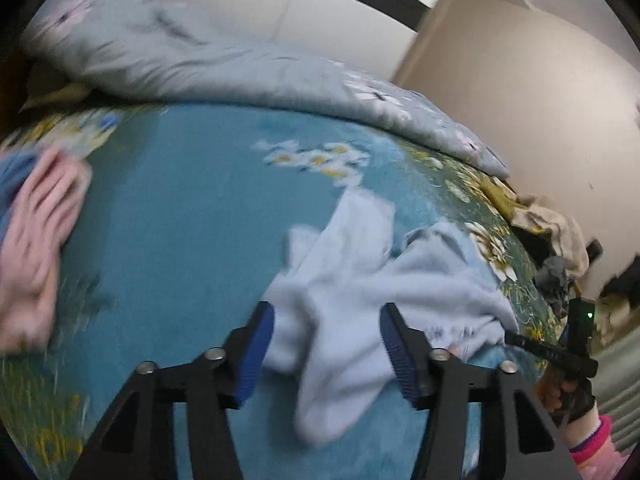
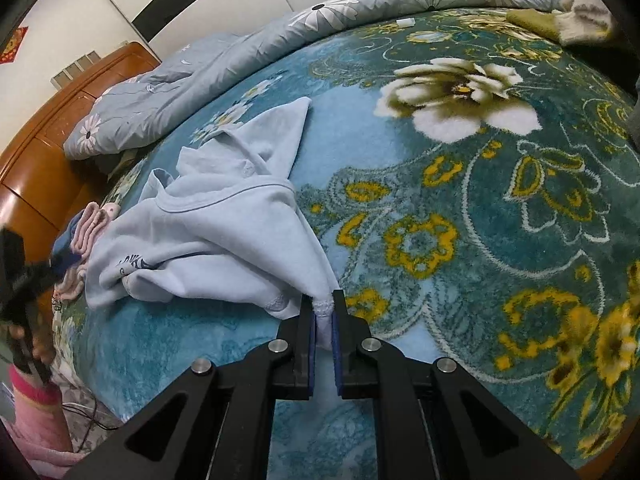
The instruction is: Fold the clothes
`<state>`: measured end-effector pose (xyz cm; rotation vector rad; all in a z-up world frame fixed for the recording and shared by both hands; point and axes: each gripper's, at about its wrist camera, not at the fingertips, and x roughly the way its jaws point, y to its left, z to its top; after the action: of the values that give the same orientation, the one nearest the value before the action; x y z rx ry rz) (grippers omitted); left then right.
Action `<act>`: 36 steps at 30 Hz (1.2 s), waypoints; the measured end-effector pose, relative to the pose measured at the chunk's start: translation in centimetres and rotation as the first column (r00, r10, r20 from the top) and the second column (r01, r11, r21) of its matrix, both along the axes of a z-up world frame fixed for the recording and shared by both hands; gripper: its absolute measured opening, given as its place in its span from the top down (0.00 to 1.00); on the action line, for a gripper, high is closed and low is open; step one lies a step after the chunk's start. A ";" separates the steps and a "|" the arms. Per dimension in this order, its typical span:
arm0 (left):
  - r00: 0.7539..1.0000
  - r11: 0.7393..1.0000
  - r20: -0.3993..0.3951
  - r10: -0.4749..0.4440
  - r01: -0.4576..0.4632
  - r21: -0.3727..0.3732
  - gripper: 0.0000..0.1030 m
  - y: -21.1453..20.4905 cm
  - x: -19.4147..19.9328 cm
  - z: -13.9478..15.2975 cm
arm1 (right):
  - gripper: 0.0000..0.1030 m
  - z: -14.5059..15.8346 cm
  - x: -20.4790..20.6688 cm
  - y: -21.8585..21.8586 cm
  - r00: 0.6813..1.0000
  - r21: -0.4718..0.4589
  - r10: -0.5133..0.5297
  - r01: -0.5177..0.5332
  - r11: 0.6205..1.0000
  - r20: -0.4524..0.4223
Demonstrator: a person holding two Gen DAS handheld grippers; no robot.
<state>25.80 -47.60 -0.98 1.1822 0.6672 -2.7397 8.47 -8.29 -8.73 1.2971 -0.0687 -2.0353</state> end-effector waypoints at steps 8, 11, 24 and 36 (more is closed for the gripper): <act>0.957 0.970 0.160 -0.243 0.237 0.057 0.36 1.5 -11.5 -4.0 | 0.93 -0.6 -0.2 0.9 0.997 -0.086 -0.048 0.053 0.995 0.056; 0.930 0.944 0.169 -0.326 0.311 0.108 0.36 2.6 -12.1 -4.7 | 0.93 -0.6 -0.1 0.9 0.997 -0.089 -0.049 0.053 0.995 0.054; 0.968 0.969 0.025 -0.248 0.248 0.001 0.97 3.4 -8.8 -0.3 | 0.93 1.4 -0.4 0.1 0.997 -0.041 -0.082 0.082 0.996 0.005; 0.954 0.951 -0.173 -0.244 0.202 -0.233 0.97 4.8 -2.1 6.7 | 0.93 13.8 0.0 -3.3 0.939 -0.093 -0.035 0.003 0.996 -0.342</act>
<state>23.72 -42.79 5.67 1.0006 0.2545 -3.0535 8.51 -11.61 5.10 0.8725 -0.0121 -2.2189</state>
